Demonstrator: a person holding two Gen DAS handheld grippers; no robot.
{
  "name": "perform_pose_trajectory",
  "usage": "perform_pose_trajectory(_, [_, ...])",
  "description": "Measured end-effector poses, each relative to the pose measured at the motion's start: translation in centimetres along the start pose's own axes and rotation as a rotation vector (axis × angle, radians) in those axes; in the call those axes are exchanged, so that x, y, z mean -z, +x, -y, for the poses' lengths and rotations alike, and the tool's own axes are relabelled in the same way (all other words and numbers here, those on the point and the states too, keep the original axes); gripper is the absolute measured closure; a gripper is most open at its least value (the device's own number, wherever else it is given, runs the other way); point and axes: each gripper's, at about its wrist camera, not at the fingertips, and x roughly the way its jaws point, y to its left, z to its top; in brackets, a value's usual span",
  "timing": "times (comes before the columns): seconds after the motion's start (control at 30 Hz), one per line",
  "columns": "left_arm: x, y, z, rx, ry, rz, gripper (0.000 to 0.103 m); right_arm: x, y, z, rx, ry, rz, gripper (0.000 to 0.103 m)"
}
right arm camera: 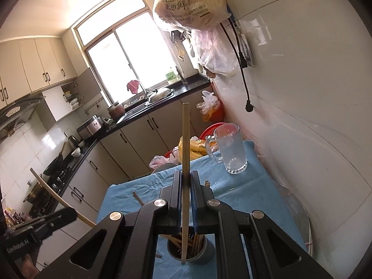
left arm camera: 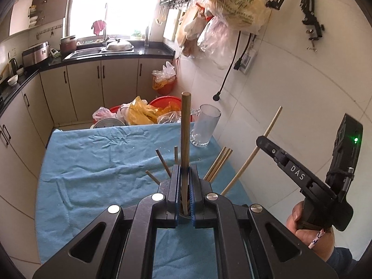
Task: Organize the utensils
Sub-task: 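Lower both chopsticks into the black cup and open both grippers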
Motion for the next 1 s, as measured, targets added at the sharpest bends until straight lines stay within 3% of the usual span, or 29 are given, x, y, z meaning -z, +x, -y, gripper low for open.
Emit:
perform_pose_trajectory(0.43, [1.8, 5.7, -0.2, -0.017, -0.015, -0.104, 0.097, 2.0, 5.2, 2.8, 0.028, 0.049, -0.102, 0.096])
perform_pose_trajectory(0.77, [2.5, 7.1, -0.8, -0.033, -0.027, -0.132, 0.096, 4.2, 7.3, 3.2, 0.01, 0.067, -0.209, 0.094])
perform_pose_trajectory(0.9, [2.4, 6.5, -0.9, -0.029, -0.035, -0.117, 0.085, 3.7, 6.6, 3.4, 0.009, 0.065, -0.2, 0.09])
perform_pose_trajectory(0.97, [2.3, 6.1, -1.0, -0.035, -0.04, -0.103, 0.072, 3.3, 5.9, 3.5, 0.011, 0.074, -0.186, 0.079])
perform_pose_trajectory(1.0, [2.3, 5.8, -1.0, -0.037, -0.045, -0.095, 0.07, 3.2, 5.6, 3.6, 0.015, 0.076, -0.179, 0.077])
